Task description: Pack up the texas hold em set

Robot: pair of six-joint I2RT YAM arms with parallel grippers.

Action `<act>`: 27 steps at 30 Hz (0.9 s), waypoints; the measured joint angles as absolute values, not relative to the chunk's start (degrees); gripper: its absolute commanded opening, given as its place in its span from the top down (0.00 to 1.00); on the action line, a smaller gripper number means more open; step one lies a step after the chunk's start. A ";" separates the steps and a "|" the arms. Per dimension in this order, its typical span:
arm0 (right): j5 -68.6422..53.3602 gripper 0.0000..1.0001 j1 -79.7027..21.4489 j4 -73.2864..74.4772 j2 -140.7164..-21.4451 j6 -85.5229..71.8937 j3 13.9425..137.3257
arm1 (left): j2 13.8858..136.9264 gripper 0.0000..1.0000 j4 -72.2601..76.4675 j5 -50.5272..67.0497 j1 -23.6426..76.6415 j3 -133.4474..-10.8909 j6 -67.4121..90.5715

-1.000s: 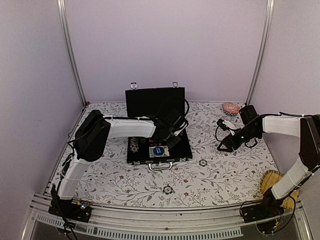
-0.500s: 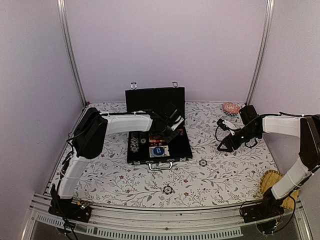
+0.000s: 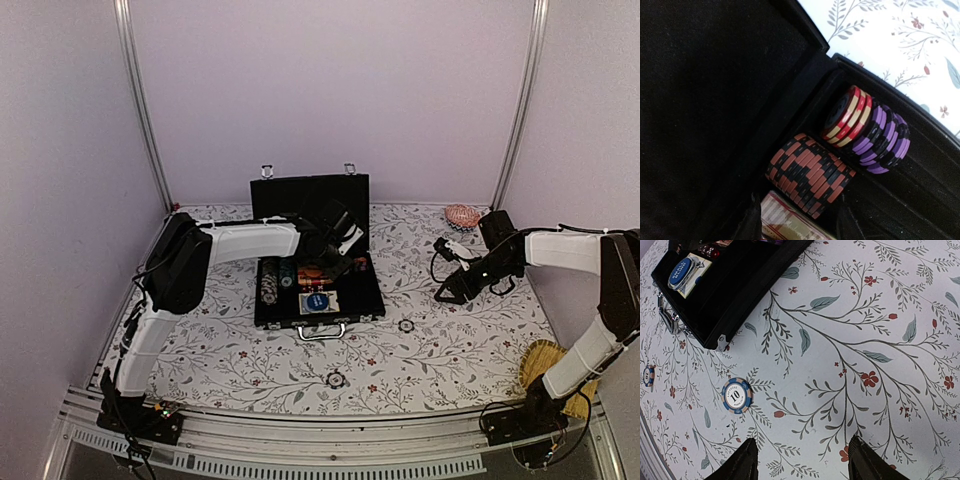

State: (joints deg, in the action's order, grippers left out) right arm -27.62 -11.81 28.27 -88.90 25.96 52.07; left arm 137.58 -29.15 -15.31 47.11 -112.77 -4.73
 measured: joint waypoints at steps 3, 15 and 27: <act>-27.62 0.37 -11.81 28.27 -88.90 25.96 52.07 | 137.58 0.47 -29.34 -14.72 47.11 -112.77 -4.73; -27.79 0.37 -11.81 28.34 -88.90 25.98 52.07 | 121.08 0.47 -31.16 -9.08 47.57 -102.08 -3.11; -28.84 0.39 -11.88 29.80 -88.90 26.81 52.47 | 96.86 0.52 -30.39 -3.40 52.29 -83.77 3.07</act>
State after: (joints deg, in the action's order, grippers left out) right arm -28.84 -11.88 29.80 -88.90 26.81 52.47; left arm 96.86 -30.39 -3.40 52.29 -83.77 3.07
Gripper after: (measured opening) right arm 0.614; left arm 0.507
